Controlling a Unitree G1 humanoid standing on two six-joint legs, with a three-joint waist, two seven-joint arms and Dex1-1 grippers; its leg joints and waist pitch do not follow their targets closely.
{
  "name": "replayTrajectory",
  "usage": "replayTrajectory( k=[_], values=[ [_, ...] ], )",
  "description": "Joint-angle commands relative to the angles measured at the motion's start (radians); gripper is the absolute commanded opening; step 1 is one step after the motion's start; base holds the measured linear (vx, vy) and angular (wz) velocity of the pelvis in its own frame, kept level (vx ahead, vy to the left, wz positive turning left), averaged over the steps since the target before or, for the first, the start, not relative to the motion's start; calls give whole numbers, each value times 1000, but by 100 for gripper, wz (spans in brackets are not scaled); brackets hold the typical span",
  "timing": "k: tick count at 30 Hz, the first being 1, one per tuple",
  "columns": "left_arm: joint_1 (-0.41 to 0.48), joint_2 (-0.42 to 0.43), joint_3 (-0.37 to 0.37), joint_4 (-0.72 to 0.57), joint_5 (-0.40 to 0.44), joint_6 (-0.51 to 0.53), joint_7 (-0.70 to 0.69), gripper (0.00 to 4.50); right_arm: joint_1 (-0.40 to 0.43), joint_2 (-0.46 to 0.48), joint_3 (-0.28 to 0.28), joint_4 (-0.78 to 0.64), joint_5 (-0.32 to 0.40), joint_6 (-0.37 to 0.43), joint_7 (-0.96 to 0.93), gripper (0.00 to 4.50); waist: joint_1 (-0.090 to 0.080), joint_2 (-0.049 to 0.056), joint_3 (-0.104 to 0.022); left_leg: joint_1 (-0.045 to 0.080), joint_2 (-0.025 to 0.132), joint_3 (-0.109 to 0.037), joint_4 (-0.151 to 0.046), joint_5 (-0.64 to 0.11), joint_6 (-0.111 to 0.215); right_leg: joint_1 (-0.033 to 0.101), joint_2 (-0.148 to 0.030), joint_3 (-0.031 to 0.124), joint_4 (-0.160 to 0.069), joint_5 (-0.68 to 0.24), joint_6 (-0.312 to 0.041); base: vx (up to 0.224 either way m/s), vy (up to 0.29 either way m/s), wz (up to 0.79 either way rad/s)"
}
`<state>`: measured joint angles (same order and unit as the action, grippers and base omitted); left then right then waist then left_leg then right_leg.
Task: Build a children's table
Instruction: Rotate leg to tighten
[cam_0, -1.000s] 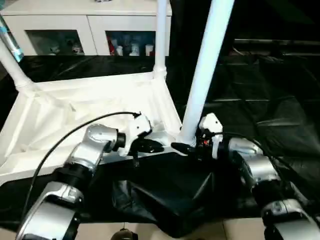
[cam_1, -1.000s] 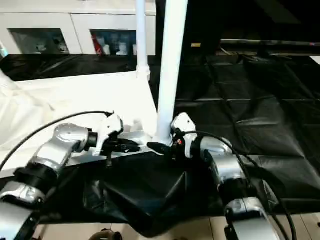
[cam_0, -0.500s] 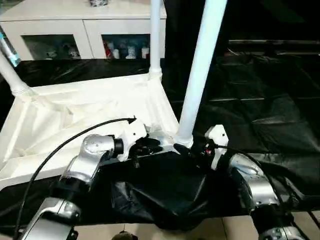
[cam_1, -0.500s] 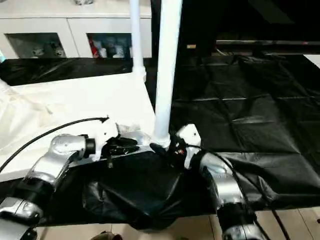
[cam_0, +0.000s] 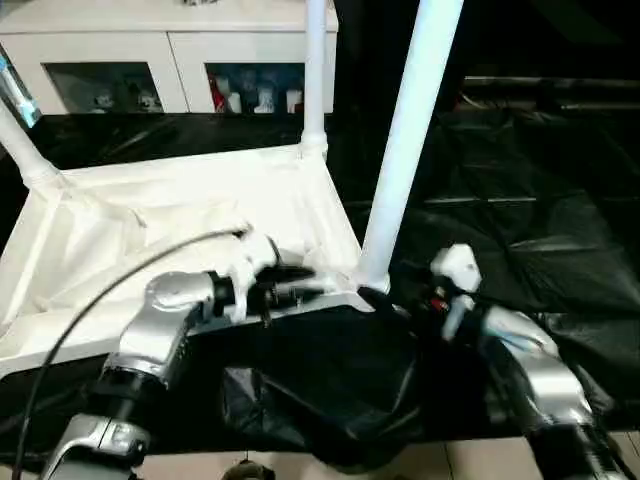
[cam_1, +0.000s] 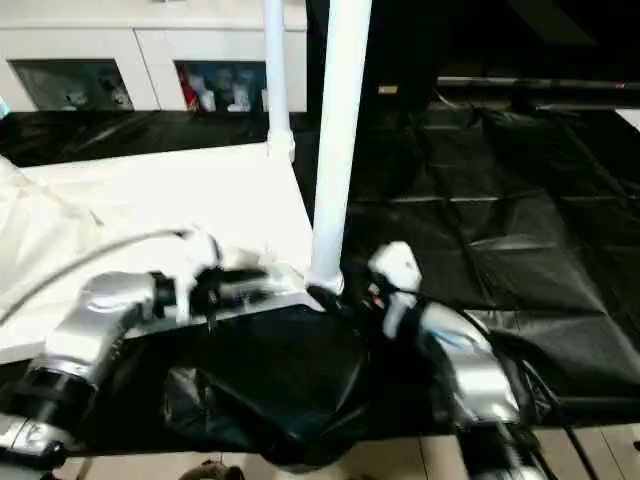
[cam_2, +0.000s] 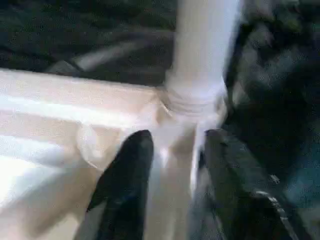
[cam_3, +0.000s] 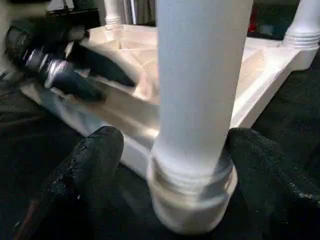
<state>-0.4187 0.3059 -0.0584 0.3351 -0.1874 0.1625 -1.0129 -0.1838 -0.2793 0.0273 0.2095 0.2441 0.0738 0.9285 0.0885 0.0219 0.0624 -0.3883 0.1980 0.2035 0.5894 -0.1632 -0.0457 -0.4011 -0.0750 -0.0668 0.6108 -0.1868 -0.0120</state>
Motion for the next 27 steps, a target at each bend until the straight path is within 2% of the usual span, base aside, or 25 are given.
replayTrajectory(
  k=[1, 3, 5, 7, 8, 9, 11, 13, 14, 15, 16, 18, 20, 22, 23, 25, 26, 27],
  values=[
    [17, -12, 32, -35, -36, 28, 46, 212, 18, -8, 4, -44, 15, 22, 10, 373, -3, -3, -67, 22, 41, -24, -71, -272, 33, 41, -69, 48, -84, -261, -190, 0, 0, 0],
    [36, -38, 60, -59, -38, 49, 116, 212, 42, -10, -5, -70, 23, 38, -8, 373, -5, -2, -65, 26, 38, -25, -71, -299, 27, 38, -70, 47, -93, -332, -167, 0, 0, 0],
    [53, -50, 69, -74, -21, 48, 161, 212, 55, -8, -13, -85, 23, 49, -31, 373, -7, -4, -64, 25, 38, -27, -72, -300, 24, 36, -68, 47, -97, -355, -149, 0, 0, 0],
    [87, -73, 89, -102, 30, 12, 282, 212, 77, 2, -35, -110, 3, 69, -113, 373, -10, -6, -63, 24, 41, -29, -75, -305, 19, 37, -67, 47, -98, -357, -138, 0, 0, 0],
    [90, -76, 93, -105, 32, 9, 294, 212, 79, 5, -39, -111, 1, 66, -123, 373, -12, -5, -63, 26, 40, -28, -74, -312, 16, 34, -66, 47, -99, -369, -133, 0, 0, 0],
    [117, -106, 126, -136, 43, -12, 389, 212, 98, 30, -70, -131, -4, 60, -197, 373, -11, -8, -63, 24, 40, -29, -73, -305, 12, 34, -68, 47, -98, -369, -130, 0, 0, 0],
    [159, -142, 166, -194, 27, -28, 455, 212, 130, 59, -105, -181, 23, 78, -252, 373, -11, -12, -64, 24, 39, -29, -73, -310, 16, 33, -69, 46, -102, -386, -120, 0, 0, 0],
    [196, -177, 203, -255, -1, -24, 502, 212, 159, 85, -134, -227, 40, 92, -299, 373, -11, -11, -66, 22, 43, -30, -75, -294, 20, 35, -67, 48, -97, -352, -122, 0, 0, 0],
    [217, -188, 219, -285, 3, -34, 532, 212, 167, 98, -145, -240, 40, 90, -326, 373, -10, -14, -66, 20, 43, -29, -75, -287, 29, 33, -65, 47, -95, -329, -126, 0, 0, 0],
    [237, -181, 220, -306, 34, -51, 556, 212, 170, 113, -156, -246, 37, 84, -354, 373, -11, -15, -63, 20, 40, -28, -75, -295, 31, 30, -62, 46, -99, -344, -116, 0, 0, 0],
    [255, -173, 217, -321, 59, -66, 576, 212, 173, 123, -160, -251, 35, 78, -377, 373, -13, -17, -61, 20, 40, -28, -76, -304, 29, 29, -62, 47, -101, -358, -109, 0, 0, 0],
    [288, -160, 220, -348, 109, -97, 617, 212, 169, 144, -167, -245, 19, 74, -434, 373, -18, -21, -58, 22, 38, -30, -79, -329, 16, 26, -62, 47, -107, -418, -74, 0, 0, 0],
    [335, -167, 241, -396, 107, -89, 659, 212, 155, 159, -160, -212, -29, 60, -502, 373, -24, -22, -57, 24, 39, -33, -81, -353, -4, 21, -64, 47, -111, -464, -56, 0, 0, 0],
    [346, -167, 245, -405, 108, -85, 667, 212, 153, 159, -157, -203, -43, 62, -516, 373, -28, -21, -55, 25, 36, -33, -81, -372, -8, 18, -62, 47, -114, -482, -51, 0, 0, 0],
    [372, -170, 243, -426, 106, -76, 665, 212, 149, 161, -155, -196, -46, 65, -524, 373, -29, -27, -58, 27, 37, -34, -80, -373, -10, 18, -63, 47, -111, -476, -49, 0, 0, 0],
    [427, -200, 246, -476, 81, -20, 685, 212, 139, 165, -149, -188, -58, 61, -538, 373, -33, -28, -56, 25, 40, -33, -82, -384, -14, 17, -62, 49, -111, -463, -50, 0, 0, 0],
    [433, -203, 242, -482, 85, -20, 695, 212, 137, 166, -149, -189, -56, 65, -540, 373, -33, -34, -55, 23, 38, -34, -82, -387, -11, 17, -62, 49, -114, -467, -46, 0, 0, 0],
    [438, -204, 233, -491, 96, -18, 704, 212, 134, 165, -150, -187, -54, 66, -540, 373, -29, -28, -58, 26, 37, -34, -82, -394, -12, 15, -60, 50, -114, -465, -40, 0, 0, 0]
  ],
)
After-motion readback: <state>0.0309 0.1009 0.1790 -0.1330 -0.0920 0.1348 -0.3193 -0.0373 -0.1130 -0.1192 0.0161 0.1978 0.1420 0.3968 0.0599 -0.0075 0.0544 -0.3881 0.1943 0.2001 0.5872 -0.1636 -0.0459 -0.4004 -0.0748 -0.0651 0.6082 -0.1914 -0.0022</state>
